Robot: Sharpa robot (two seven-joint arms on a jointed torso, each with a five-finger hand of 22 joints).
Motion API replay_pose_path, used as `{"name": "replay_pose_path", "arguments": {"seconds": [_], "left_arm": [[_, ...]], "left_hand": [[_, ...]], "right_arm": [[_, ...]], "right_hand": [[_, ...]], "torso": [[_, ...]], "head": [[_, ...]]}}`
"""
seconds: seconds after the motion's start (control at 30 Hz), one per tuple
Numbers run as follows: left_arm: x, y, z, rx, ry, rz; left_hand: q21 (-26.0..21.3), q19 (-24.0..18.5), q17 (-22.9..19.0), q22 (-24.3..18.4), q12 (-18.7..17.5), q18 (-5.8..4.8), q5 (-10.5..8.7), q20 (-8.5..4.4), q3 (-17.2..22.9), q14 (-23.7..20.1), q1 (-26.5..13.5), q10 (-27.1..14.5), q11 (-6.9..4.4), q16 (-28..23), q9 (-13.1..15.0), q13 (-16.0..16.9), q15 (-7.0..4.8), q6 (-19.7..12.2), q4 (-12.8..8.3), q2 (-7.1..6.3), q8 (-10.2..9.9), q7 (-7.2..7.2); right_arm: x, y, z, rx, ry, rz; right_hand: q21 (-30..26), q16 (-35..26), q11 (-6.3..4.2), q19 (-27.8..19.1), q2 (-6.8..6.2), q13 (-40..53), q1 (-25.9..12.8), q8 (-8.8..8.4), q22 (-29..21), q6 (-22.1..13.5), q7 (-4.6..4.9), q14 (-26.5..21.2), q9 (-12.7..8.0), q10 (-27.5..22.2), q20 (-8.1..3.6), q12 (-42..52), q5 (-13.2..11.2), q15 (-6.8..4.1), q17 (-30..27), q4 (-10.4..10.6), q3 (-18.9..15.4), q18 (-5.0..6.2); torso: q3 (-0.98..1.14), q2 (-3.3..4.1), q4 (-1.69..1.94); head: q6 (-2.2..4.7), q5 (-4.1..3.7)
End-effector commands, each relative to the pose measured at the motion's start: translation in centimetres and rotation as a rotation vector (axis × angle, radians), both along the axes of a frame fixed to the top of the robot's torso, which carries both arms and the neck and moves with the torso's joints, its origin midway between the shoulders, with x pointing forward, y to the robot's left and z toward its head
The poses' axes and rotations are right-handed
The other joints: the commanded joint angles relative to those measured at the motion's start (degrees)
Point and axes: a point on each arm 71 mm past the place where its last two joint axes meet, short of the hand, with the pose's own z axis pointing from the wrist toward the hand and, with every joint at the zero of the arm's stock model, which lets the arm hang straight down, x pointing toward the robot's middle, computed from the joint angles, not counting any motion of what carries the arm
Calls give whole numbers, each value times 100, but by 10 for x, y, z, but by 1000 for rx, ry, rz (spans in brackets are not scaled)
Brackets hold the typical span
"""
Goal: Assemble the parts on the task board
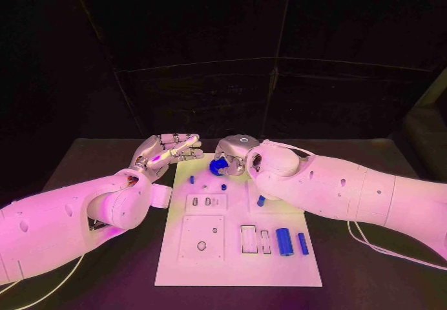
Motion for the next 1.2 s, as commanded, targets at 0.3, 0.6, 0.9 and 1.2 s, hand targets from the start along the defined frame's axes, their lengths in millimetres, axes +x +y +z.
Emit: {"name": "replay_pose_path", "arguments": {"seconds": [0.3, 0.6, 0.9, 1.2], "left_arm": [[1, 0, 1, -6, -9, -6], [1, 0, 1, -5, -8, -4], [1, 0, 1, -4, -8, -3], [1, 1, 1, -4, -8, -2]], "left_hand": [[-24, 41, 10, -7, -21, 80, 23, 4, -2, 21, -24, 28, -6, -18, -8, -8, 3, 7, -30, 54, -20, 24], [-24, 41, 10, -7, -21, 80, 23, 4, -2, 21, -24, 28, -6, -18, -8, -8, 3, 7, -30, 54, -20, 24], [-33, 49, 12, -10, -29, 79, 23, 4, -7, 23, -27, 28, -2, -27, -8, -8, 4, 5, -36, 57, -29, 29], [-33, 49, 12, -10, -29, 79, 23, 4, -7, 23, -27, 28, -2, -27, -8, -8, 4, 5, -36, 57, -29, 29]], "right_arm": [[4, 1, -2, -40, 12, -6], [5, 2, -4, -50, 33, -2], [6, -1, -7, -62, 62, -16], [8, -11, -2, 1, 15, -42]], "right_hand": [[25, -15, 112, -1, -167, 395, -306, -226, 191, -130, 21, 444, -3, -76, 33, -108, -44, 55, 618, -18, 29, -77], [12, -10, 200, -16, -299, 294, -901, -524, 172, -575, 98, 443, 9, -168, 122, -230, -262, 140, 623, 267, -449, -71], [13, -10, 230, -13, -101, 283, -1296, -497, 178, -460, 120, 439, 36, -194, 160, -240, 34, 171, 618, 745, -979, -70], [18, -3, 220, -4, 35, 317, -1212, -509, 191, -439, 114, 442, 31, -171, 152, -200, 236, 163, 629, 765, -1066, -73]], "torso": [[0, 0, -3], [-1, -2, 0], [1, 0, -4], [5, -4, -9]], "head": [[-2, -15], [-12, -16], [-14, -16], [-5, -24]]}}
